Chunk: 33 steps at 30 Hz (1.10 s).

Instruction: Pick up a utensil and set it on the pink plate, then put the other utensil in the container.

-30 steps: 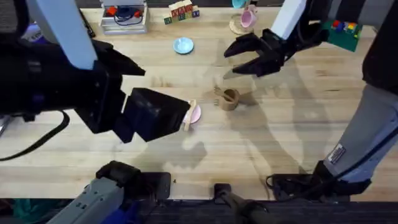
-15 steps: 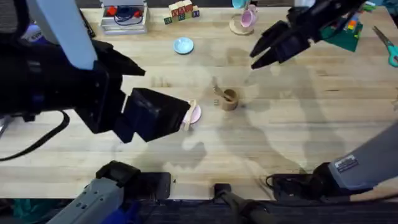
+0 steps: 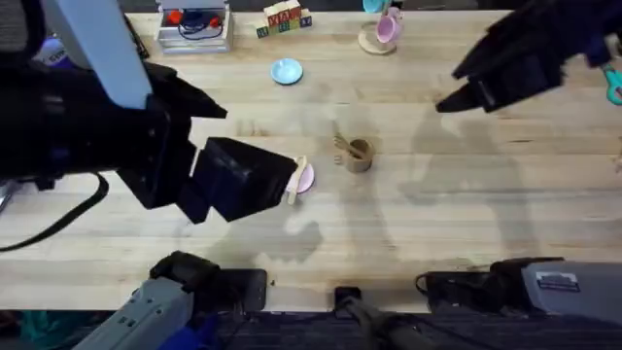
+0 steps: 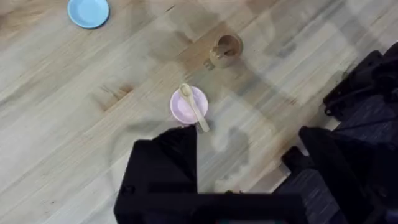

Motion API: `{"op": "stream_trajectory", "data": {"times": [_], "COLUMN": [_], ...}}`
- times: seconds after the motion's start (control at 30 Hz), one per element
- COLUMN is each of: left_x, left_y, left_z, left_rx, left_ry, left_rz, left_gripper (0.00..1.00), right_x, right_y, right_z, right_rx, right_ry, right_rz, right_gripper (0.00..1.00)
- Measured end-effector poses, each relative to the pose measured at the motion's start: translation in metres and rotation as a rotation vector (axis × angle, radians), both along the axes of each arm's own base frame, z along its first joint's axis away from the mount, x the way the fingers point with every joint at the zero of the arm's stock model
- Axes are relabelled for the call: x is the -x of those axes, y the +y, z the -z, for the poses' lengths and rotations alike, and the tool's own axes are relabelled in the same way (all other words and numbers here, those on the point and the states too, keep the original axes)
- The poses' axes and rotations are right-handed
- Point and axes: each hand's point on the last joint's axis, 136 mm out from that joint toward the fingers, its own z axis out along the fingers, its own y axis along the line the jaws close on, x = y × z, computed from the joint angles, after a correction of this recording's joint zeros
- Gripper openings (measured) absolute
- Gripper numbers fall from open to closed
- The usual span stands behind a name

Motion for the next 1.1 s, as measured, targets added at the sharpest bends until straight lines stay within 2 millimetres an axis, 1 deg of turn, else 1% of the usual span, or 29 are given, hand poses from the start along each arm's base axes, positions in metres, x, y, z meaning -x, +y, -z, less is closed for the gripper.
{"op": "stream_trajectory", "data": {"times": [0.3,0.4,0.5,0.63,0.77,0.9,1.1], "left_x": [0.0,0.0,0.0,0.0,0.0,0.0,0.0], "left_y": [0.0,0.0,0.0,0.0,0.0,0.0,0.0], "left_z": [0.0,0.0,0.0,0.0,0.0,0.0,0.0], "left_rx": [0.0,0.0,0.0,0.0,0.0,0.0,0.0], "left_ry": [0.0,0.0,0.0,0.0,0.0,0.001,0.0], "left_rz": [0.0,0.0,0.0,0.0,0.0,0.0,0.0], "left_gripper": [0.993,0.993,0.993,0.992,0.993,0.993,0.993], "right_x": [0.03,0.041,0.051,0.064,0.072,0.076,0.076], "right_y": [-0.031,-0.043,-0.051,-0.056,-0.059,-0.06,-0.06], "right_z": [-0.025,-0.033,-0.041,-0.05,-0.056,-0.059,-0.059], "right_rx": [0.136,0.174,0.193,0.196,0.192,0.188,0.188], "right_ry": [-0.088,-0.129,-0.176,-0.23,-0.266,-0.282,-0.281], "right_rz": [0.24,0.32,0.37,0.404,0.421,0.429,0.43], "right_gripper": [0.975,0.994,0.996,0.996,0.996,0.996,0.996]}}
